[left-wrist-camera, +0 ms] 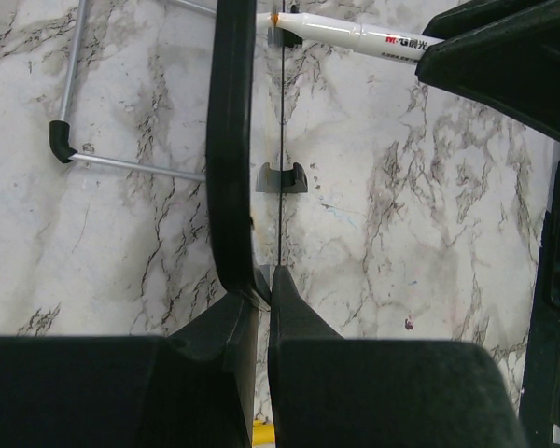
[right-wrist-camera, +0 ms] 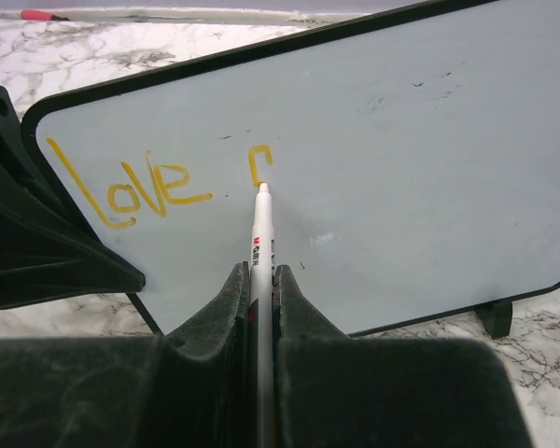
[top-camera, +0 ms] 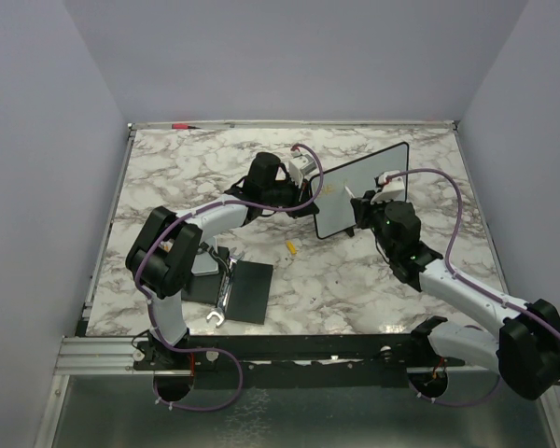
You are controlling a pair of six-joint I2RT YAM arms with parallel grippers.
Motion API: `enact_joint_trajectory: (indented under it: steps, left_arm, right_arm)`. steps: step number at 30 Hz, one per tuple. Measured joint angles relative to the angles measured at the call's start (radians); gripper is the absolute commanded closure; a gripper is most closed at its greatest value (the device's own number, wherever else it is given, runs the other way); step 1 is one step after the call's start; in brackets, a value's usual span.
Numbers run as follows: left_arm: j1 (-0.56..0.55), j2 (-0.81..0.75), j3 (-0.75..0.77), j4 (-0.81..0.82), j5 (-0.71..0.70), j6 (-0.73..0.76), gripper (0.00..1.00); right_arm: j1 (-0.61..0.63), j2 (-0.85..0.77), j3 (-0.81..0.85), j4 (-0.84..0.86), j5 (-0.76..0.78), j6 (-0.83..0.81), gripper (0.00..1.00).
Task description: Write a sentence on the whiteboard
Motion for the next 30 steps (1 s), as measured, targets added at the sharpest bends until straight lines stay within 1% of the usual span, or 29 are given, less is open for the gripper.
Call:
enact_joint_trajectory:
  steps: [15, 30]
  left_arm:
    - [0.0, 0.0, 0.0, 0.0, 0.0, -0.001, 1.0]
    - [0.0, 0.0, 0.0, 0.0, 0.0, -0.003, 1.0]
  right_arm:
    - [0.0, 0.013, 0.054, -0.019, 0.027, -0.011, 0.99]
    - [0.0, 0.016, 0.039, -0.018, 0.045, 0.01, 0.99]
